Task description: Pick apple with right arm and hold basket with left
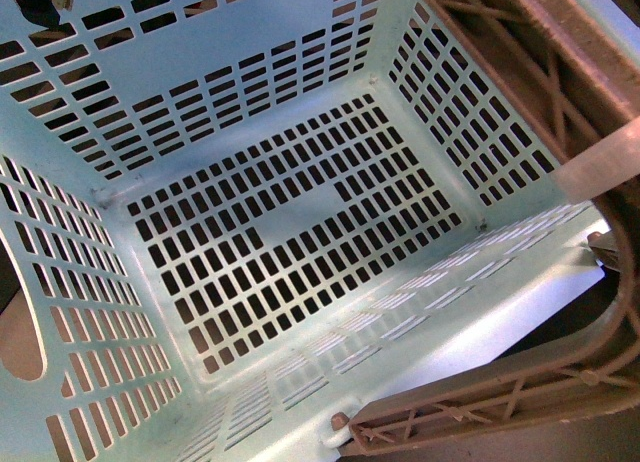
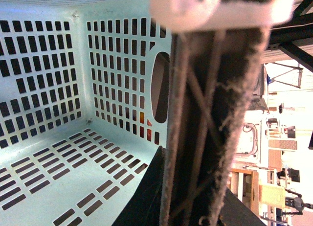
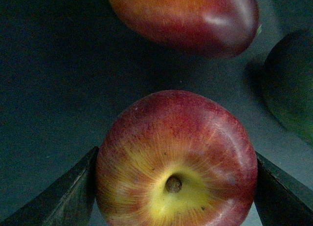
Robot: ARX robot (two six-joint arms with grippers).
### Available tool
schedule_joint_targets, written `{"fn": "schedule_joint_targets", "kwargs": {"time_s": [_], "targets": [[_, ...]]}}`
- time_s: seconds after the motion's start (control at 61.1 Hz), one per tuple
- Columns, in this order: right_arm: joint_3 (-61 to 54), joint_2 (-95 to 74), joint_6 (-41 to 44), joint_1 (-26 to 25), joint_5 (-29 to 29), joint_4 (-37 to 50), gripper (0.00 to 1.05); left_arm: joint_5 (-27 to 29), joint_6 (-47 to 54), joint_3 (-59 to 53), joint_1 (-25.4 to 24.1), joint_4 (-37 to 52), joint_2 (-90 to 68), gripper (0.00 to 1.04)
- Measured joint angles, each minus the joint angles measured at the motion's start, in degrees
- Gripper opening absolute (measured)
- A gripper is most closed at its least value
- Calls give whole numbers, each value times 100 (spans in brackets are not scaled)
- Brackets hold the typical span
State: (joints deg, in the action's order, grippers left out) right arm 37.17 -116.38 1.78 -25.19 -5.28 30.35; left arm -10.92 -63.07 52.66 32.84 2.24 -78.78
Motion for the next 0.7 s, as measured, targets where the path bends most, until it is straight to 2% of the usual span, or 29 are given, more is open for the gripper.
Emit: {"fn": "schedule_joint_targets", "kwargs": {"time_s": [0.18,0.294,0.409,0.589,0.703], "targets": [[-555,2135,-278,79,-807,-761,74,-2,0,0,0,0,0,8],[-629,3340,-557,293,-986,-1333,74,2,0,0,0,0,0,8],[-608,4577,-890,732,-1043,-1864,74,0,0,0,0,0,0,8],[-428,5757,-1458,1733,-796,-2164,74,-2,0,0,0,0,0,8],[-365,5880,-1895,2857,-332,-2173,74,7,2,0,0,0,0,8]]}}
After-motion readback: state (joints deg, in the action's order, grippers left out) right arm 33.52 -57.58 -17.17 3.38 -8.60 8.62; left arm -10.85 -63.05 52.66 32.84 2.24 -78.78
